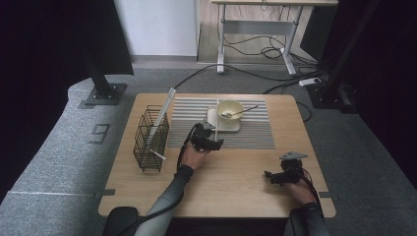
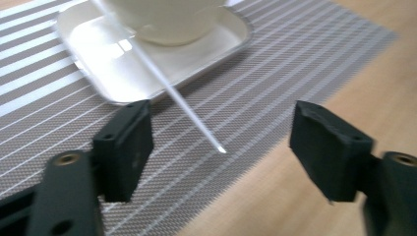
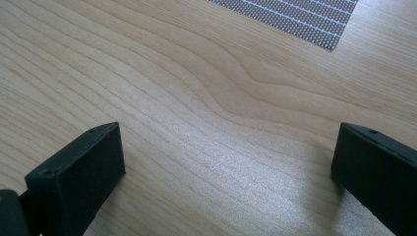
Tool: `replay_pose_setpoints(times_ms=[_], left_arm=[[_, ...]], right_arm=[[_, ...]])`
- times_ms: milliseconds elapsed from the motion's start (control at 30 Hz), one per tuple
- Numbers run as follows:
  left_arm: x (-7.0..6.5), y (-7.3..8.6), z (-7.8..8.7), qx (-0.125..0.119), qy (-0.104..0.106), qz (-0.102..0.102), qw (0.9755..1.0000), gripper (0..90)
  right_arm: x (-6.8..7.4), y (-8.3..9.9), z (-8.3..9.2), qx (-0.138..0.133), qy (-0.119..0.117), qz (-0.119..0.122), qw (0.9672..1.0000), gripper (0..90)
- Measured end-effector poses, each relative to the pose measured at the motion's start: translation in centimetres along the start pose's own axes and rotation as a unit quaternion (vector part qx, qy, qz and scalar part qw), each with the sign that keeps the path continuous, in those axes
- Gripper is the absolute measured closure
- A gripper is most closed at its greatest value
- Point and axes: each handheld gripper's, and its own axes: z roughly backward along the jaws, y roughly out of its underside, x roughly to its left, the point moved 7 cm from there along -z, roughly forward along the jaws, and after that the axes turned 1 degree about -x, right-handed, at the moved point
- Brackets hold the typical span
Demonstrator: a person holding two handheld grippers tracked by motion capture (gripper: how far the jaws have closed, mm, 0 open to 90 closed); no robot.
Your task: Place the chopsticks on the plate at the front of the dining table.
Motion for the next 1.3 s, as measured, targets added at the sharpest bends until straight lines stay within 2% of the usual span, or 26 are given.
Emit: replay_pose_setpoints(times_ms=[100, 200, 267, 300, 633, 767, 867, 1033, 1067, 1133, 1167, 1300], left_arm=[[-0.6, 0.3, 0.6, -0.001, 0.017, -0.012, 0.9998, 13.0], [-1.2, 0.6, 1.3, -0.002, 0.029, -0.015, 0.9995, 7.4], [-1.6, 1.0, 1.7, 0.006, 0.037, -0.016, 0.9992, 0.6], [-1.7, 1.1, 1.8, 0.009, 0.038, -0.02, 0.999, 0.0], [-2.7, 3.0, 3.8, 0.016, 0.052, -0.033, 0.998, 0.0], [-3.5, 4.4, 4.6, 0.017, 0.06, -0.049, 0.9969, 0.0], [-3.8, 5.2, 5.1, 0.018, 0.064, -0.05, 0.9965, 0.0], [-4.1, 6.6, 5.7, 0.028, 0.065, -0.055, 0.996, 0.0], [-4.1, 7.3, 6.0, 0.032, 0.064, -0.057, 0.9958, 0.0], [-4.2, 7.7, 6.1, 0.035, 0.066, -0.056, 0.9956, 0.0], [-4.2, 8.5, 6.4, 0.042, 0.062, -0.058, 0.9955, 0.0], [-4.3, 9.6, 6.7, 0.052, 0.063, -0.059, 0.9949, 0.0]], right_arm=[[0.0, 0.0, 0.0, 0.0, 0.0, 0.0, 1.0, 0.0], [0.0, 0.0, 0.0, 0.0, 0.0, 0.0, 1.0, 0.0], [0.0, 0.0, 0.0, 0.0, 0.0, 0.0, 1.0, 0.0], [0.0, 0.0, 0.0, 0.0, 0.0, 0.0, 1.0, 0.0], [0.0, 0.0, 0.0, 0.0, 0.001, -0.001, 1.0, 0.0], [0.1, -0.1, -0.1, 0.0, 0.005, -0.005, 1.0, 0.0], [0.1, -0.1, -0.1, -0.001, 0.006, -0.005, 1.0, 0.0], [0.1, -0.1, -0.1, 0.0, 0.007, -0.006, 1.0, 0.0], [0.1, -0.1, -0.1, -0.001, 0.008, -0.007, 0.9999, 0.0], [0.1, -0.1, -0.1, 0.0, 0.008, -0.006, 0.9999, 0.0], [0.1, -0.1, -0.1, 0.0, 0.008, -0.007, 0.9999, 0.0], [0.2, -0.1, -0.1, 0.0, 0.009, -0.007, 0.9999, 0.0]])
